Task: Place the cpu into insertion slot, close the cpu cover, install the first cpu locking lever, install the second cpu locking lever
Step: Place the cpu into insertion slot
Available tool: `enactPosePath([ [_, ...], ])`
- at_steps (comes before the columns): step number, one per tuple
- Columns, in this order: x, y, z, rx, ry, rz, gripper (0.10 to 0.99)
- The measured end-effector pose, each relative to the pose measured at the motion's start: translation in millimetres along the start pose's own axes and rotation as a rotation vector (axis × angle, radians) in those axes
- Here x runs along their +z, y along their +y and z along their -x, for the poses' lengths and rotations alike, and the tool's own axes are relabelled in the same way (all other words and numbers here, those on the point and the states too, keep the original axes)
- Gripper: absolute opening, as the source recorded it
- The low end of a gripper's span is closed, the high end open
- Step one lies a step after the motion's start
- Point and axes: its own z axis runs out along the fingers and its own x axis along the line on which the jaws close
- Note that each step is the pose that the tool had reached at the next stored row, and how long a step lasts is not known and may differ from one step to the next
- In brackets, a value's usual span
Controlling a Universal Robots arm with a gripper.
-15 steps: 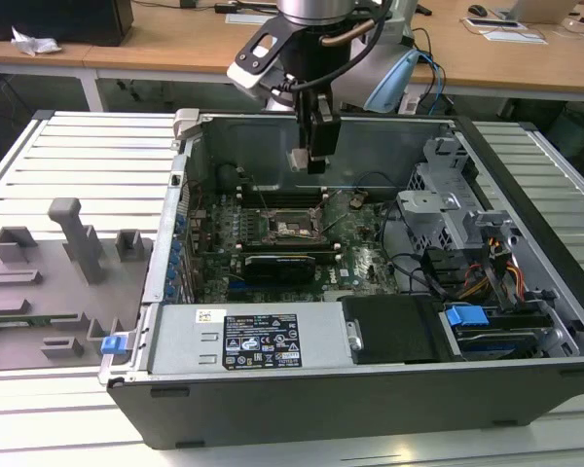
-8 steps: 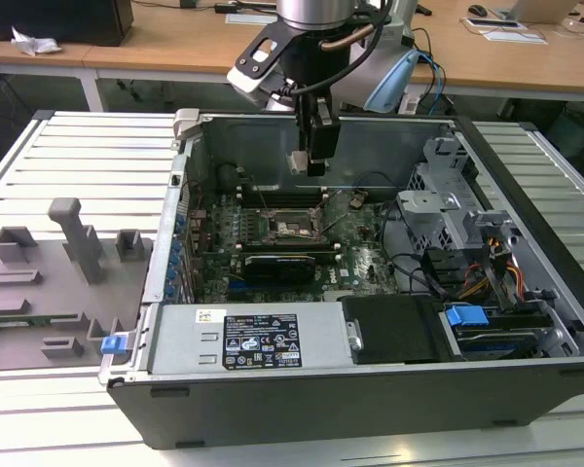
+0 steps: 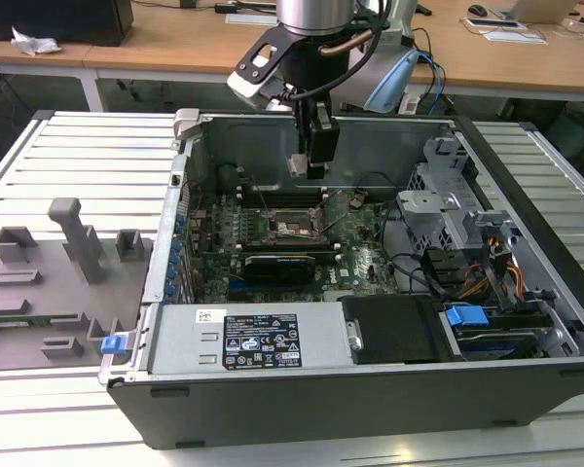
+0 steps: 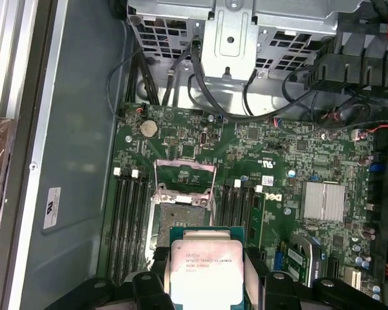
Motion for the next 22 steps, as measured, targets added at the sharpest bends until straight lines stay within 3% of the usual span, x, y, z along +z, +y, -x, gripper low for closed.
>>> enactPosePath([
  [22, 13.4, -1.8, 0.2, 0.001, -0.0001, 0.000, 0.541],
])
